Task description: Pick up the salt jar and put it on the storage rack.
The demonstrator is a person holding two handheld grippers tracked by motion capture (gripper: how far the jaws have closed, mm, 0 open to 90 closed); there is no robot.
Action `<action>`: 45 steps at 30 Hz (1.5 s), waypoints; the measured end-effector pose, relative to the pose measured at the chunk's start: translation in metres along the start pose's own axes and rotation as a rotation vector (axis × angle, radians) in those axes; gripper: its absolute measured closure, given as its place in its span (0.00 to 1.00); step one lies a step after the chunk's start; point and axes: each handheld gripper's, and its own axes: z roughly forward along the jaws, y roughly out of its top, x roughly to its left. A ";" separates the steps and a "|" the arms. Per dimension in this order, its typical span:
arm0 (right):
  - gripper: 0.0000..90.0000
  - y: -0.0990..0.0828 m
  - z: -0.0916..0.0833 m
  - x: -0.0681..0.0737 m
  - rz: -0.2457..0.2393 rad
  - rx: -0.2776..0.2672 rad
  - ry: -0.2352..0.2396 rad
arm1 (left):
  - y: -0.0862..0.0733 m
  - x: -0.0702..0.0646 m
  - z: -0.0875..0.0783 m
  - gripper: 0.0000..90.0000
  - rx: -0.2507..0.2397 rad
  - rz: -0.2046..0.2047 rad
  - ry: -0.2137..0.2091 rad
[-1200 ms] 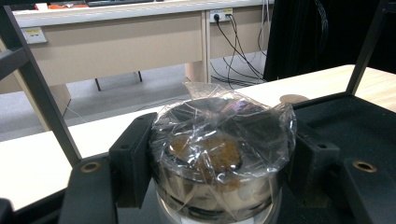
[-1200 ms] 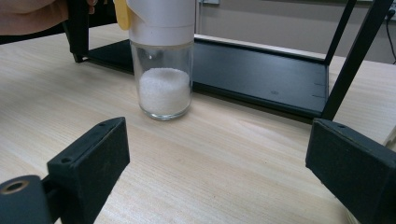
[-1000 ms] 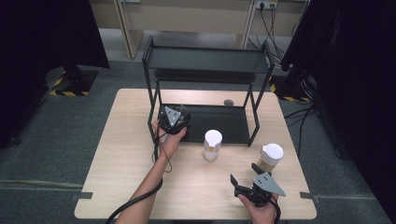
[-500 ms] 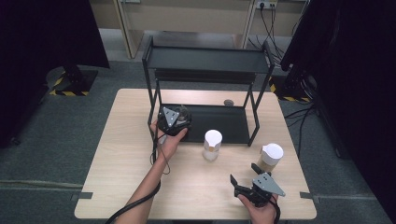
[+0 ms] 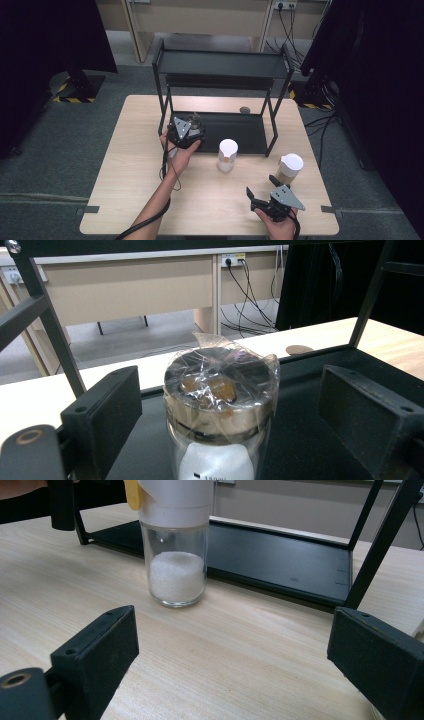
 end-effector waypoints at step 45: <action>0.07 0.000 0.000 0.001 -0.006 -0.001 -0.004 | -0.010 -0.014 -0.058 0.09 0.001 -0.001 -0.080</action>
